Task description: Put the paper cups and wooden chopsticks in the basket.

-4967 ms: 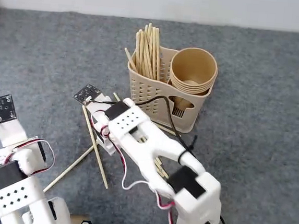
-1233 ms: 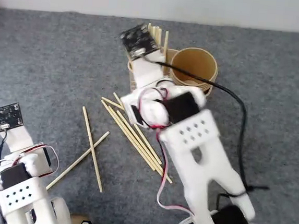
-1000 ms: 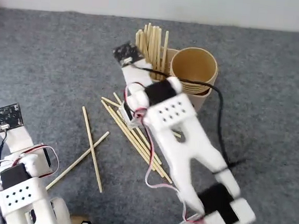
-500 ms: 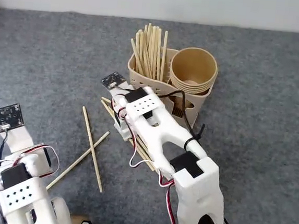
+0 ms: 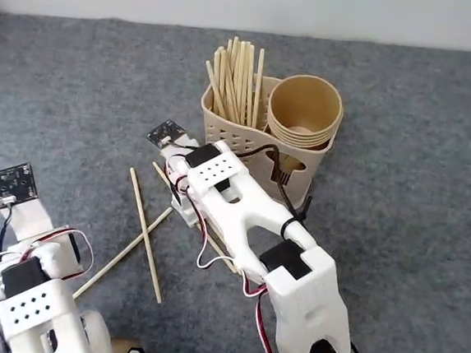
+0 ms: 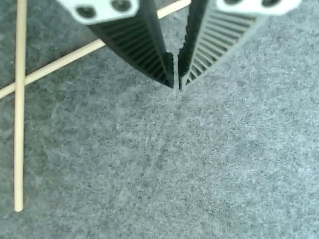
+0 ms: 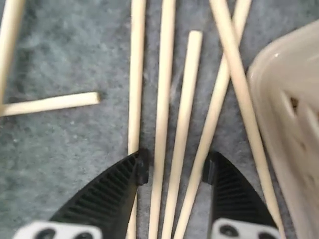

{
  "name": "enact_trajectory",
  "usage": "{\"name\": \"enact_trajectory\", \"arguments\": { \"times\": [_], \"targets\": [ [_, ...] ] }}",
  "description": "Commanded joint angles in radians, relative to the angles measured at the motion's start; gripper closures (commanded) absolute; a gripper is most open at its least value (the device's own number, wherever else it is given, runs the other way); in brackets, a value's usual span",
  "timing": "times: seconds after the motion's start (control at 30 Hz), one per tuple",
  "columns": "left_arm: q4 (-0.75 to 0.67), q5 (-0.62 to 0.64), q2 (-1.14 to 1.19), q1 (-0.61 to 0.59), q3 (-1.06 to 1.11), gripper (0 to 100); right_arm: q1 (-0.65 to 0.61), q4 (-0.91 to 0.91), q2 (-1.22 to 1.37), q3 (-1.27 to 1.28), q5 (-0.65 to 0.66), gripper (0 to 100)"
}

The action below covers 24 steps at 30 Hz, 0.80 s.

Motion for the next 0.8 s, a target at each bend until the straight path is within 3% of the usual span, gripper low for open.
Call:
{"name": "enact_trajectory", "arguments": {
  "times": [0.0, 0.13, 0.53, 0.77],
  "targets": [
    [-0.018, -0.008, -0.02, -0.005, -0.007, 99, -0.013, -0.01, 0.041, -0.018, 0.037, 84.0],
    [-0.018, -0.008, -0.02, -0.005, -0.007, 99, -0.025, -0.015, 0.012, -0.018, 0.04, 98.9],
    [-0.018, -0.008, -0.02, -0.005, -0.007, 99, -0.096, -0.004, -0.14, -0.018, 0.04, 99.1],
    [-0.018, -0.008, -0.02, -0.005, -0.007, 99, -0.105, 0.071, -0.358, -0.018, 0.04, 99.1]
  ]
}}
